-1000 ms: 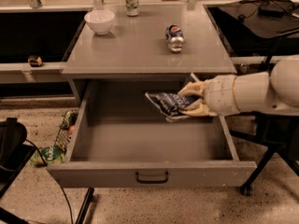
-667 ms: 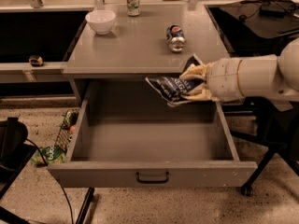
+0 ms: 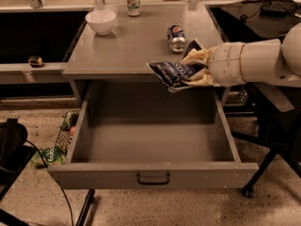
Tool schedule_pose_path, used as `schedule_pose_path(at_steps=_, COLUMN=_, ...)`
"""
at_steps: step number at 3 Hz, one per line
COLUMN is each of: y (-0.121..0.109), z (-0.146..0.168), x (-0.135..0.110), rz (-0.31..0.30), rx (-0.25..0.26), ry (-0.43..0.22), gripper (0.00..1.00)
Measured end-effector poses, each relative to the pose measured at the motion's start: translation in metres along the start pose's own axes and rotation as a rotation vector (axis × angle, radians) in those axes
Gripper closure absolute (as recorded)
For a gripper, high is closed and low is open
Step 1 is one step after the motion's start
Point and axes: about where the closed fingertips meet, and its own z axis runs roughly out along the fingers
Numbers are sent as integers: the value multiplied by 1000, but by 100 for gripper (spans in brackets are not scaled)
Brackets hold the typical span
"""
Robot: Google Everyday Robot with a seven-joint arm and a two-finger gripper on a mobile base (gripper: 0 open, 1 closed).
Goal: Pick blue chip bag from top drawer and place on counter
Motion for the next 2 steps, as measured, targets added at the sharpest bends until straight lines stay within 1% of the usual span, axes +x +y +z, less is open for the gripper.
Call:
schedule_pose_path(at_steps=1, y=-9, z=9, x=9, rz=-11, rx=20, ry=5, gripper=100)
schedule_pose_path(at_steps=2, y=-32, z=26, x=34, rz=-24, rx=54, ry=0, gripper=100)
